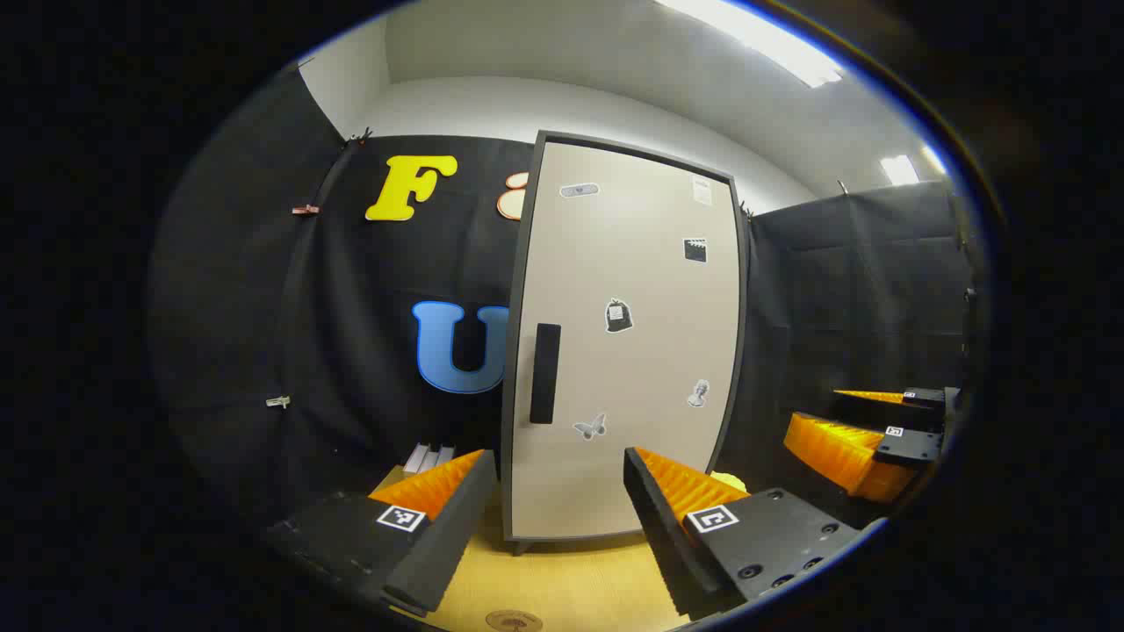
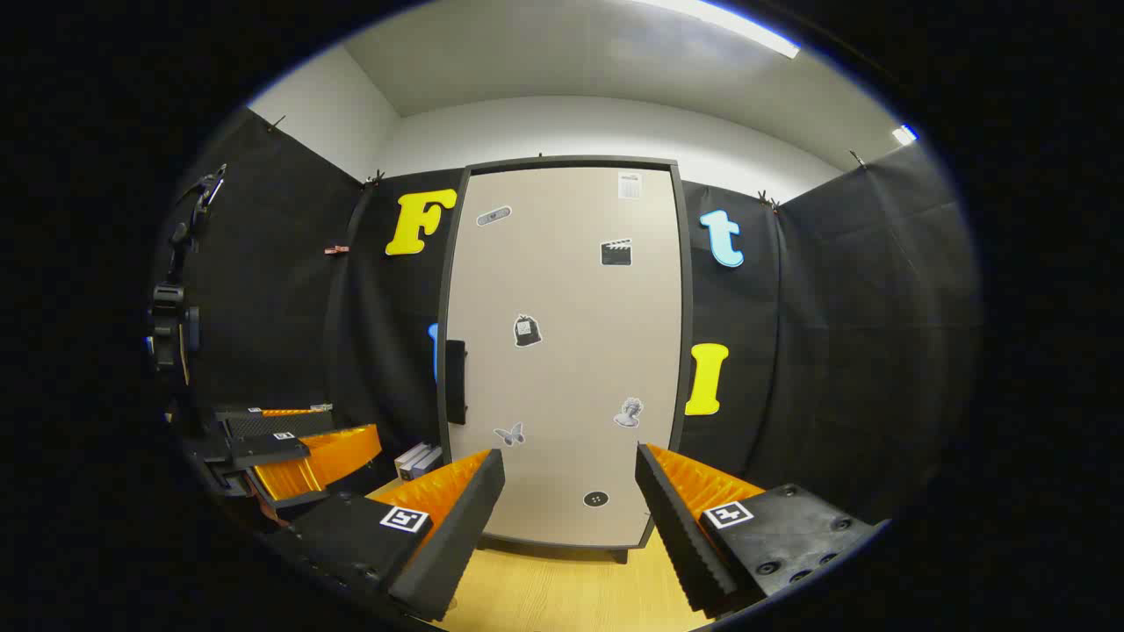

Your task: Open the cabinet door with the right hand, grasp the bottle in the cabinet with the left hand and place it on the coaster, then close the cabinet door with the right hand.

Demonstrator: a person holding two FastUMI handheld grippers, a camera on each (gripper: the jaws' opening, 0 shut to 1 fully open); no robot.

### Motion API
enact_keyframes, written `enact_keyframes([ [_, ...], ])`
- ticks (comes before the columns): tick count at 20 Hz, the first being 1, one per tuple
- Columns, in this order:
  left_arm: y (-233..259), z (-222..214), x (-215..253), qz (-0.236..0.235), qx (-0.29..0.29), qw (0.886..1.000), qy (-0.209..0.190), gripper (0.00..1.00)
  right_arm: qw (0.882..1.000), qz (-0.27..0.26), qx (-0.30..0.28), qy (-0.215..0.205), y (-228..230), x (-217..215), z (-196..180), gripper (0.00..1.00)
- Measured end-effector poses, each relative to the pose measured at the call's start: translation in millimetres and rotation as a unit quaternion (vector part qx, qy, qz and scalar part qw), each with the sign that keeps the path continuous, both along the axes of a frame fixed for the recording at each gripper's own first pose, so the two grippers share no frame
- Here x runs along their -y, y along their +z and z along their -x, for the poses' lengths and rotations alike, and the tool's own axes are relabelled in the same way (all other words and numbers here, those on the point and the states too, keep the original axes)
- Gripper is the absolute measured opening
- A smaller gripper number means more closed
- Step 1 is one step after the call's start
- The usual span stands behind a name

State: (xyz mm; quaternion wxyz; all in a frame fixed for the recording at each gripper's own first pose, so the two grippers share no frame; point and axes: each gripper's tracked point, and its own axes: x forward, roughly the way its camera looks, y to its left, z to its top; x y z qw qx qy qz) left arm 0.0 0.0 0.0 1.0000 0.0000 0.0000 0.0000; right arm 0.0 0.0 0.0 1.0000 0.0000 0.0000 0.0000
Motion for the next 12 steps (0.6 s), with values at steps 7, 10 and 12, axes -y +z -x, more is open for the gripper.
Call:
enact_keyframes([
  [7, -2.8, -2.9, -10.6, -0.012, -0.001, 1.0, 0.008, 0.92, 1.0, 0.009, -0.008, 0.006, -6.6, -8.2, -6.8, 0.97],
  [10, -0.9, -3.0, -17.3, -0.011, 0.002, 1.0, 0.013, 0.92, 1.0, 0.01, -0.009, 0.007, -7.7, -12.1, -9.3, 0.98],
  [12, -0.7, -2.7, -21.2, -0.01, 0.002, 1.0, 0.015, 0.92, 1.0, 0.01, -0.006, 0.004, -4.3, -13.0, -8.5, 0.97],
])
